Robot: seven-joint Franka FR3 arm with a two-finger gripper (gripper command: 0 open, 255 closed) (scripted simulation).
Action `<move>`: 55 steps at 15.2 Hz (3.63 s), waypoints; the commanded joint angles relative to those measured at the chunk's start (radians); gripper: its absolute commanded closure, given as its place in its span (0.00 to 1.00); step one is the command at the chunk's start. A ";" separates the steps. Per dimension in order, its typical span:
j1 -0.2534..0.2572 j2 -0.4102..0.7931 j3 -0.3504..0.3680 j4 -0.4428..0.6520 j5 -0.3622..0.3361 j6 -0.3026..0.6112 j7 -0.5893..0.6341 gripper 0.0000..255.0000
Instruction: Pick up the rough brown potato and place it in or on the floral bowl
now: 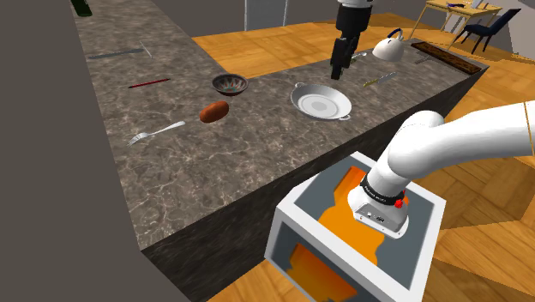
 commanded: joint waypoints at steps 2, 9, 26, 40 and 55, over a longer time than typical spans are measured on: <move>0.008 0.021 -0.011 -0.008 -0.009 0.036 -0.034 0.00; 0.063 0.207 -0.083 -0.021 -0.050 0.284 -0.261 0.00; 0.192 0.770 -0.149 0.225 0.031 0.709 -0.802 0.00; 0.223 1.122 -0.074 0.498 0.117 0.842 -1.100 0.00; 0.224 1.159 -0.071 0.487 0.122 0.889 -1.103 1.00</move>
